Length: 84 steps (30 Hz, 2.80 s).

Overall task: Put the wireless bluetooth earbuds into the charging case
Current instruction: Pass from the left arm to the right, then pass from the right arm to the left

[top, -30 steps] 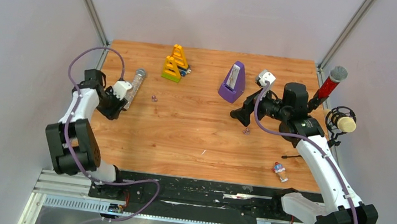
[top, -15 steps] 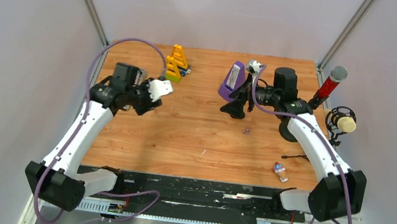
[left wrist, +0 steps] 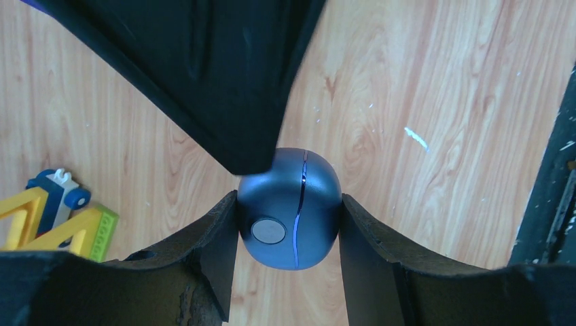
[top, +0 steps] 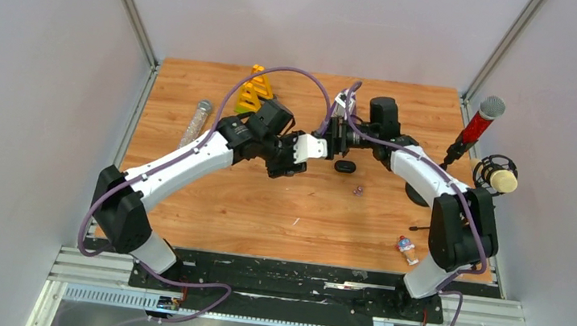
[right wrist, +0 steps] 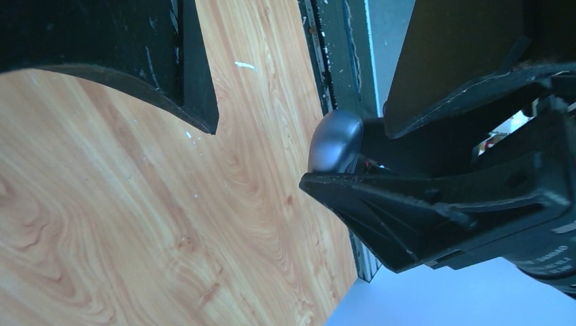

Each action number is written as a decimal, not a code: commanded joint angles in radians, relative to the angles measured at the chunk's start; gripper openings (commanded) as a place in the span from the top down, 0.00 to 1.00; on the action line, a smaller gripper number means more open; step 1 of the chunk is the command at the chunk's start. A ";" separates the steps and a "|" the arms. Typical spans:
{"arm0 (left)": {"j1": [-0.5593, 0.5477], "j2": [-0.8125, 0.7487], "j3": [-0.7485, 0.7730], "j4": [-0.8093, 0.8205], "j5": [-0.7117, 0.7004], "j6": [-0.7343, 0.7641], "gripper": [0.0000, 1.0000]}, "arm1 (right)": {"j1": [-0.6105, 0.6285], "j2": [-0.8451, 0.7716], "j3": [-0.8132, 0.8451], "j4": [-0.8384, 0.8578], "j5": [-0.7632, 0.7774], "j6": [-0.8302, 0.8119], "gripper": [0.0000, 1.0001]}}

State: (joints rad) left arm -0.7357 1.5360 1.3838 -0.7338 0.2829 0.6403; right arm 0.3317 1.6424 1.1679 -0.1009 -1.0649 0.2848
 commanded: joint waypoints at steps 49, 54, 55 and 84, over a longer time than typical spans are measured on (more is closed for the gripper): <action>0.302 0.121 0.144 -0.046 0.874 -0.285 0.00 | 0.056 -0.203 -0.059 -0.265 -0.202 -0.633 0.83; 0.298 0.131 0.133 -0.020 0.944 -0.319 0.00 | 0.059 -0.176 -0.061 -0.270 -0.205 -0.648 0.83; 0.295 0.126 0.130 -0.013 0.949 -0.322 0.00 | 0.061 -0.168 -0.059 -0.273 -0.203 -0.653 0.83; 0.187 0.130 0.103 -0.078 0.802 -0.219 0.23 | 0.113 -0.091 -0.006 -0.330 -0.199 -0.668 0.84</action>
State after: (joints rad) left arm -0.5365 1.6852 1.4841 -0.7952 1.0878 0.3790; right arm 0.4465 1.5497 1.1149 -0.4351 -1.2282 -0.3649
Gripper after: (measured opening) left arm 0.783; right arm 0.374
